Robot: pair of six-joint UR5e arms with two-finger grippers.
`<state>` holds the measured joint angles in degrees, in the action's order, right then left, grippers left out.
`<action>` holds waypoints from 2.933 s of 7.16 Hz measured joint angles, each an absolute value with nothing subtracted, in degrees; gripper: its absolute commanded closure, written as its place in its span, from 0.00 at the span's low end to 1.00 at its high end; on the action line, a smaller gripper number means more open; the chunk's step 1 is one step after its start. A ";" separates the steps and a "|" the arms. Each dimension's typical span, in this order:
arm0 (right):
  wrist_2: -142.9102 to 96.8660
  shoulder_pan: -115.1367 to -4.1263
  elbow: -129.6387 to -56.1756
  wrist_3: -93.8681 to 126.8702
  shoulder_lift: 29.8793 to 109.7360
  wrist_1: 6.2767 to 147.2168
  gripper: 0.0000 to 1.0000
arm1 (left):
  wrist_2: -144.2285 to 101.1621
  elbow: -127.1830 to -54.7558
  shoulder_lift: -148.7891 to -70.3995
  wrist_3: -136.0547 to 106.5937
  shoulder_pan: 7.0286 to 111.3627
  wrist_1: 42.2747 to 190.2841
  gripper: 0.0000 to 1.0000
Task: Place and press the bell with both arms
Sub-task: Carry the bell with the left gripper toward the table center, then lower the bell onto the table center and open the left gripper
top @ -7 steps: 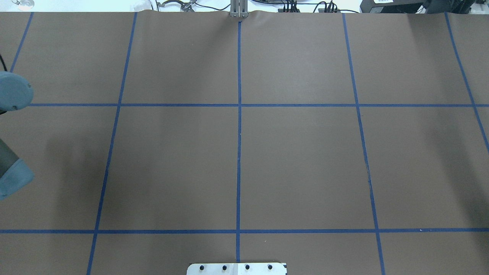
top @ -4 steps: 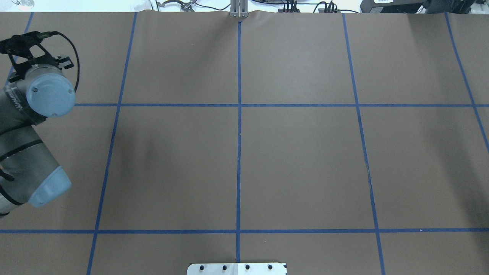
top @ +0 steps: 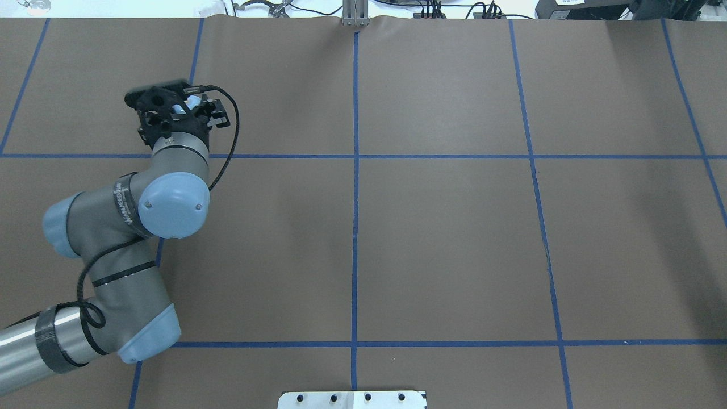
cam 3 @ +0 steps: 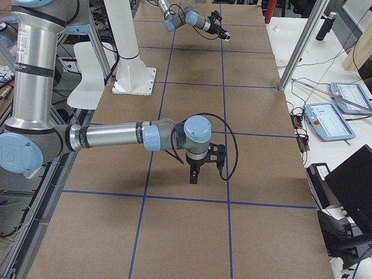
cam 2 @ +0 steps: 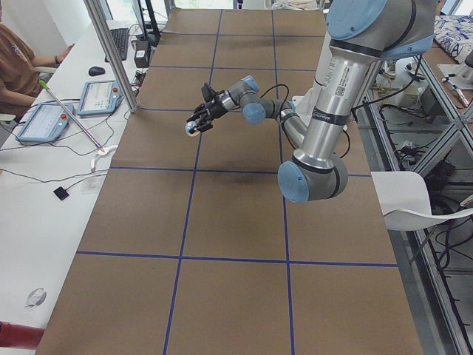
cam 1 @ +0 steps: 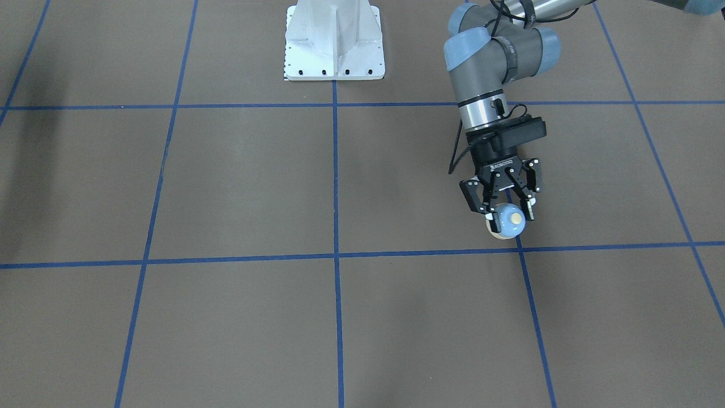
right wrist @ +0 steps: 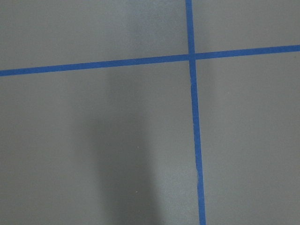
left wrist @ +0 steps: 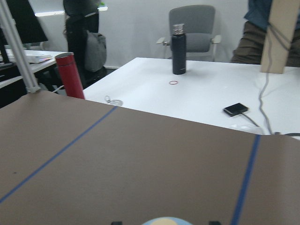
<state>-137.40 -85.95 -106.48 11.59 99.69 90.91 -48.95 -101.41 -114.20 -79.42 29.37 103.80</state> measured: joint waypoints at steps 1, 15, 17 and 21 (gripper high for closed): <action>-137.43 -85.91 -106.43 11.60 99.67 91.00 0.00 | -48.11 -96.93 -116.65 -74.46 27.42 111.46 1.00; -137.64 -85.76 -103.36 11.60 97.74 91.05 0.00 | -53.66 -62.17 -139.40 -50.72 17.28 149.97 1.00; -137.91 -85.78 -103.36 11.60 97.74 91.05 0.00 | -53.42 -61.12 -139.47 -50.71 16.74 150.02 1.00; -138.76 -85.78 -103.37 11.60 97.68 91.06 0.00 | -53.35 -60.97 -139.48 -50.71 16.27 150.05 0.00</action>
